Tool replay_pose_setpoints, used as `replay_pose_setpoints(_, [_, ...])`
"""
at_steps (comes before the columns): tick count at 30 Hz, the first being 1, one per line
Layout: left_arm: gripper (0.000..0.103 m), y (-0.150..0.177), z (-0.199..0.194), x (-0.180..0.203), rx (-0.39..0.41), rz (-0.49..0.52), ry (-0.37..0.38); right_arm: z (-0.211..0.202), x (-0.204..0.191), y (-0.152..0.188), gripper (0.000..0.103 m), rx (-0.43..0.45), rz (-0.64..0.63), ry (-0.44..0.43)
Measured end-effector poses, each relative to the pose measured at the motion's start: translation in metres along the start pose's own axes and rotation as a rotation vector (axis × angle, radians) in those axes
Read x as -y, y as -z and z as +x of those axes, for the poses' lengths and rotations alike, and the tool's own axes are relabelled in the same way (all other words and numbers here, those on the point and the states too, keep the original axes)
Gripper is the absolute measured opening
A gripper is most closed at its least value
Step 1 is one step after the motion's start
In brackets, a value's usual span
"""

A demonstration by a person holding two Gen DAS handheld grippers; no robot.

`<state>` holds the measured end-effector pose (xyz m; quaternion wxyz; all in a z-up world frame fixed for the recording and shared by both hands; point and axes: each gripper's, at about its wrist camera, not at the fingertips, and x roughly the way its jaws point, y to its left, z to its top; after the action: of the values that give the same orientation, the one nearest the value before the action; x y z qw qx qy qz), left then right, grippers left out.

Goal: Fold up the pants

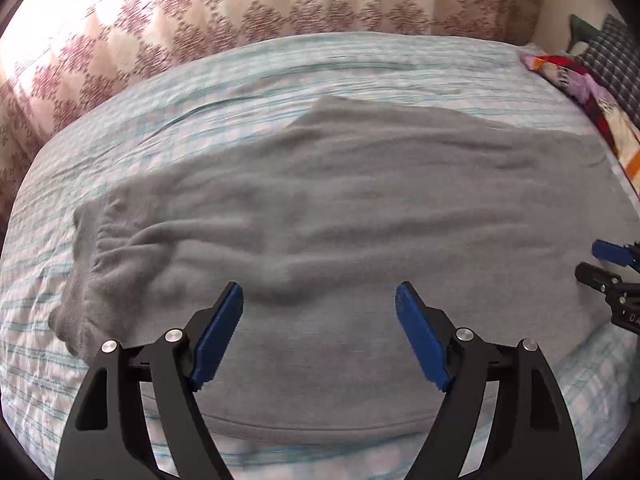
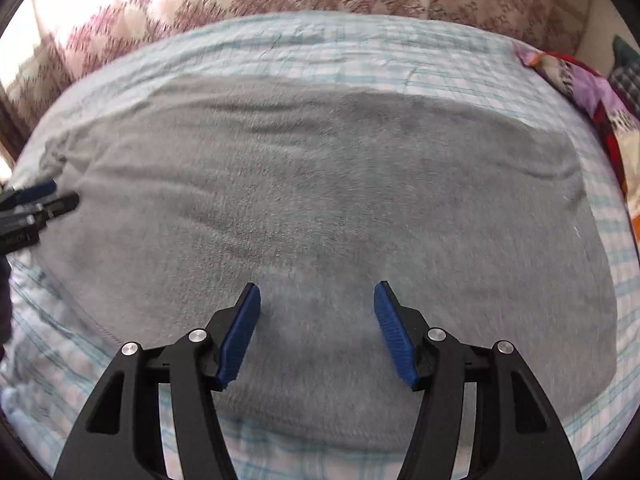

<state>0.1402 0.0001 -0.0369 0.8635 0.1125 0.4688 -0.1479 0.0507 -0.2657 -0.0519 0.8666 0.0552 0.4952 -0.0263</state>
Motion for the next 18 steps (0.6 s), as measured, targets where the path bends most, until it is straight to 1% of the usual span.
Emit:
replay_pose_setpoints(3, [0.08, -0.002, 0.001, 0.025, 0.001, 0.037, 0.038, -0.018, 0.022, 0.007, 0.059, 0.033, 0.079, 0.005])
replay_pose_setpoints(6, [0.08, -0.004, 0.005, 0.047, -0.008, 0.057, 0.069, -0.036, 0.057, 0.019, 0.059, 0.046, 0.207, 0.007])
replay_pose_setpoints(9, [0.08, -0.005, 0.008, 0.069, -0.015, 0.081, 0.087, -0.052, 0.089, 0.031, 0.059, 0.061, 0.3, 0.021])
replay_pose_setpoints(13, [0.08, -0.006, 0.008, 0.092, -0.015, 0.114, 0.109, -0.072, 0.13, 0.051, 0.059, 0.081, 0.397, 0.085])
replay_pose_setpoints(18, [0.08, -0.011, 0.006, 0.116, -0.013, 0.154, 0.124, -0.078, 0.17, 0.07, 0.059, 0.078, 0.491, 0.139])
